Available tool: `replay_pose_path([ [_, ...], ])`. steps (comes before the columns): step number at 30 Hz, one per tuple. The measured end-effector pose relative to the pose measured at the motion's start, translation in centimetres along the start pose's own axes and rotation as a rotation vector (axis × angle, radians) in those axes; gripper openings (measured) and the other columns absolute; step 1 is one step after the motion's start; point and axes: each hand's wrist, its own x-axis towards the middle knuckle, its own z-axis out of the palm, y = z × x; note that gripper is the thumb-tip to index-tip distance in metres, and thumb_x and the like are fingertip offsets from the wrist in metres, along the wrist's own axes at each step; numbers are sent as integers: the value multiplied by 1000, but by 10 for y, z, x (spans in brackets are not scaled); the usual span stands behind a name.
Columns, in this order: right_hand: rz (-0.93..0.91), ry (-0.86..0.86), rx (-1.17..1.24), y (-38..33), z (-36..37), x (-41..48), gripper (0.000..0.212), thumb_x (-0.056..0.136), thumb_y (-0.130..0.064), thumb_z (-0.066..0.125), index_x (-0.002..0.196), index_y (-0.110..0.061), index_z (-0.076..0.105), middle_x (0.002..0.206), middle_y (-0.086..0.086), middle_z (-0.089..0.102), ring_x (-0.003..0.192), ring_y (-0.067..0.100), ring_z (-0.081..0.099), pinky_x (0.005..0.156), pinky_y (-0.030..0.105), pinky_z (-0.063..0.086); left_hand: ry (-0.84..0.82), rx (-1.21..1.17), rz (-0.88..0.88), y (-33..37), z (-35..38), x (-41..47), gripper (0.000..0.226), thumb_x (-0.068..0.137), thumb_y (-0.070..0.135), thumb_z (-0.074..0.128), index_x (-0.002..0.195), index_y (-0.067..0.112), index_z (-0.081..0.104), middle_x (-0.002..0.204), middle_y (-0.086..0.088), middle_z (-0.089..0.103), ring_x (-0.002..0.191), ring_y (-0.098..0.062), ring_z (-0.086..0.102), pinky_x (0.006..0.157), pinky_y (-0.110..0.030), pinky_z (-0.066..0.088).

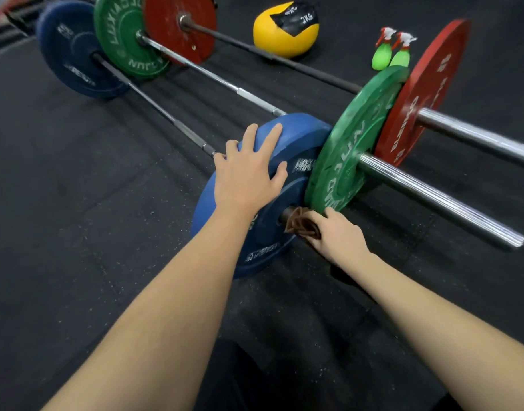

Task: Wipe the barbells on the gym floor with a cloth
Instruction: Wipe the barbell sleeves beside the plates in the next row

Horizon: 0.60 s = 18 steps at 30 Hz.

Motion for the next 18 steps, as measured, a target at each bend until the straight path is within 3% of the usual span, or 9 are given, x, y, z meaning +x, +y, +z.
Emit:
replay_pose_path([
  [5, 28, -18, -15, 12, -3, -17, 43, 94, -53, 61, 134, -41, 50, 104, -2, 43, 108, 26, 55, 67, 35, 41, 34, -3, 4, 0, 4, -1, 64, 97, 57, 43, 157, 38, 33, 155, -7, 43, 101, -38, 54, 74, -43, 42],
  [10, 73, -45, 29, 3, -6, -21, 42, 94, -49, 62, 133, -39, 50, 104, -2, 42, 107, 26, 52, 71, 40, 49, 14, -18, 7, -2, -1, -3, 62, 101, 60, 41, 158, 38, 32, 156, -8, 43, 104, -39, 55, 76, -45, 46],
  [18, 68, -68, 73, 3, -3, -8, 38, 95, -39, 64, 131, -35, 51, 101, -3, 37, 105, 26, 50, 72, 40, 50, 12, -1, 38, -5, 2, -2, 60, 105, 59, 38, 159, 36, 30, 158, -11, 40, 105, -41, 54, 74, -46, 46],
])
